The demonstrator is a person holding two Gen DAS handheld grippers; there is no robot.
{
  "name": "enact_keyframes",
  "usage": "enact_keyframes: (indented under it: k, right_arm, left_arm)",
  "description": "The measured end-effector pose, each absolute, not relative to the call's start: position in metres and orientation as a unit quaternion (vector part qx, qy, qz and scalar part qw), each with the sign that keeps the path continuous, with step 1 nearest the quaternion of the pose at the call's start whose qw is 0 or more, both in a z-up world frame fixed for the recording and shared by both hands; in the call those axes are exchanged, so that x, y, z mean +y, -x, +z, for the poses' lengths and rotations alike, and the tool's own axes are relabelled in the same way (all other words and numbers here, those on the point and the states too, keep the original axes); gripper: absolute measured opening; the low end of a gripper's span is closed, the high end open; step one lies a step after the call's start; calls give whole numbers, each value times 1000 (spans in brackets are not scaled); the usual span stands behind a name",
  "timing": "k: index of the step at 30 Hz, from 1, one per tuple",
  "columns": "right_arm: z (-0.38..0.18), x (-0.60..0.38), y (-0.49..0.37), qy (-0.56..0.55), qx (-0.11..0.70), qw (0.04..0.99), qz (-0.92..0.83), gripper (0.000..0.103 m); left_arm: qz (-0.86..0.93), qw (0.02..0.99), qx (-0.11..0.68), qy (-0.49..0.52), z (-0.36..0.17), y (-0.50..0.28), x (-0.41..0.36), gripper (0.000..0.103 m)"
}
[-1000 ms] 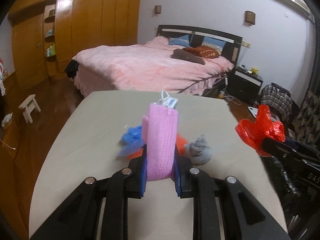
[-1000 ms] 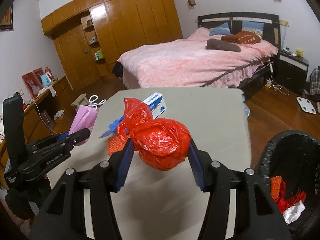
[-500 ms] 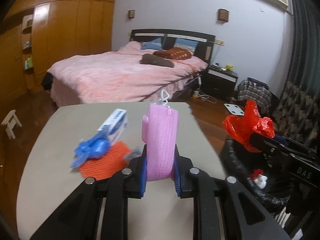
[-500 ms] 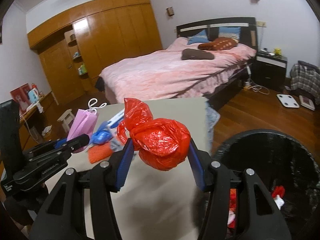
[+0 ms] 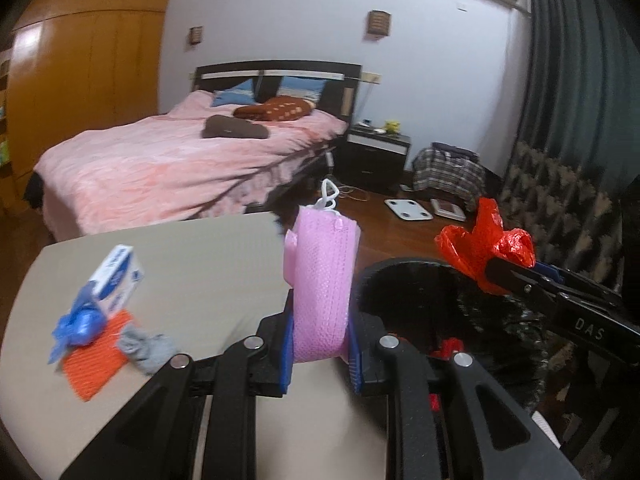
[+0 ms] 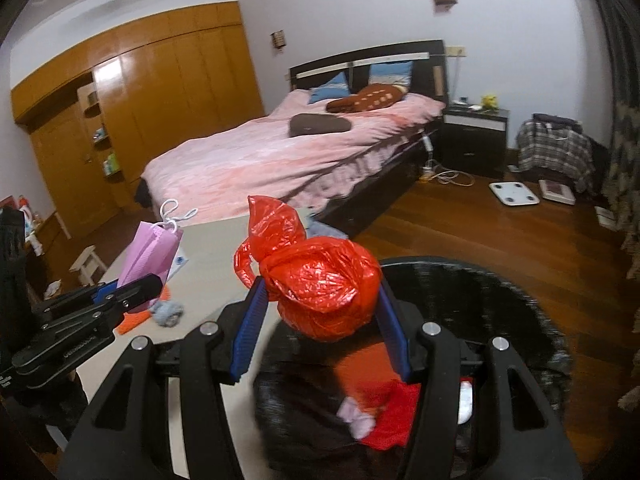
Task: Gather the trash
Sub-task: 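Carry pouch and red bag over the bin and open both tools to drop them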
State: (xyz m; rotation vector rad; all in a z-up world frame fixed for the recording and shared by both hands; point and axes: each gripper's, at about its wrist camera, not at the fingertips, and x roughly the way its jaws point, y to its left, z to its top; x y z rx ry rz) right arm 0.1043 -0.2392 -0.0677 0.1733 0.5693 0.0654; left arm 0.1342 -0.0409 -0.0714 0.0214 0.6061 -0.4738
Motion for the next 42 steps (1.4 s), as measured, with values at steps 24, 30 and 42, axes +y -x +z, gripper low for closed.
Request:
enact_keyframes:
  k: [24,30,42]
  right_arm:
    - [-96,-346,-82,-115,290,947,-69,52]
    - [-104,-354,-83,-119,298,944,-75,52]
    - [-103,-360,-77,-117,292,944,-101,88]
  left_arm:
    - [-325,892,311,-39,-95,-144,-164,22]
    - [-334,885,321,-42,-100,-146,-173,22]
    - [-342,883,319,-30,-95,-145,-165,68]
